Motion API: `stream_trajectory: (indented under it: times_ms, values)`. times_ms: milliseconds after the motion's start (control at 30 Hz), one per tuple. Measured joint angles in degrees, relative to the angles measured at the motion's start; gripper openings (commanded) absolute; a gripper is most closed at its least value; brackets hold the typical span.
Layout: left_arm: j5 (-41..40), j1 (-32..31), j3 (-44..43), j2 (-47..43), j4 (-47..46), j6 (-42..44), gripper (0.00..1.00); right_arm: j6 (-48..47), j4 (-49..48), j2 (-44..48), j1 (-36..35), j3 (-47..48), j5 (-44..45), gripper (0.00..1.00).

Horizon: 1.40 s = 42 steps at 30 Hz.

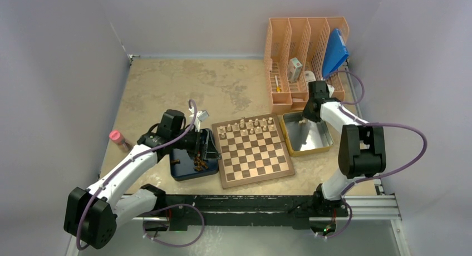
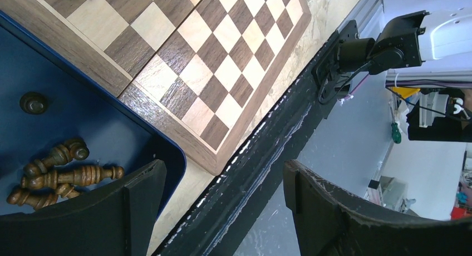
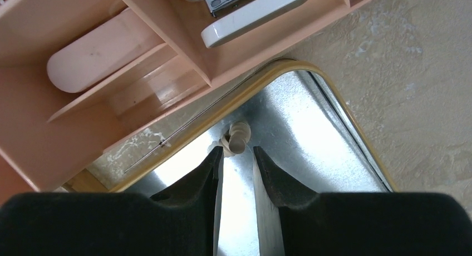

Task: Set up the chess pieces on the board
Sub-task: Pick up the chess piece from the storage box.

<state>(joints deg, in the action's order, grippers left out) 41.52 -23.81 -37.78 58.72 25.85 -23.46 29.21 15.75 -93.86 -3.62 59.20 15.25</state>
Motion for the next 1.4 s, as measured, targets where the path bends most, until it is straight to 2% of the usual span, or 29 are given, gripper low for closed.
stream_trajectory:
  times_ms: [300,400,533,733,1033,1233,1400]
  values:
    - [-0.4,0.0,0.0,0.3,0.0,0.0,0.76,-0.1,-0.2,-2.6,0.0,-0.1,0.0,0.17]
    - [-0.5,0.0,0.0,0.3,0.0,0.0,0.76,-0.2,-0.2,-2.6,0.0,-0.1,0.2,0.09]
    - [-0.5,0.0,0.0,0.3,0.0,0.0,0.76,-0.6,0.6,-2.5,0.0,0.2,0.4,0.04]
    - [-1.3,0.0,0.0,0.0,0.1,0.0,0.76,-2.4,5.3,-1.2,0.0,2.8,2.0,0.02]
    - [-4.2,0.0,-2.4,-0.2,1.7,-0.2,0.77,-4.9,11.9,6.1,0.0,5.7,1.9,0.01]
    - [-5.9,0.0,-5.7,0.7,2.5,-1.1,0.77,-5.3,14.5,9.7,-0.7,6.6,-1.0,0.00]
    - [-8.0,0.0,-5.8,1.4,3.5,-1.0,0.77,-4.1,15.2,10.6,-4.3,7.3,-6.0,0.00]
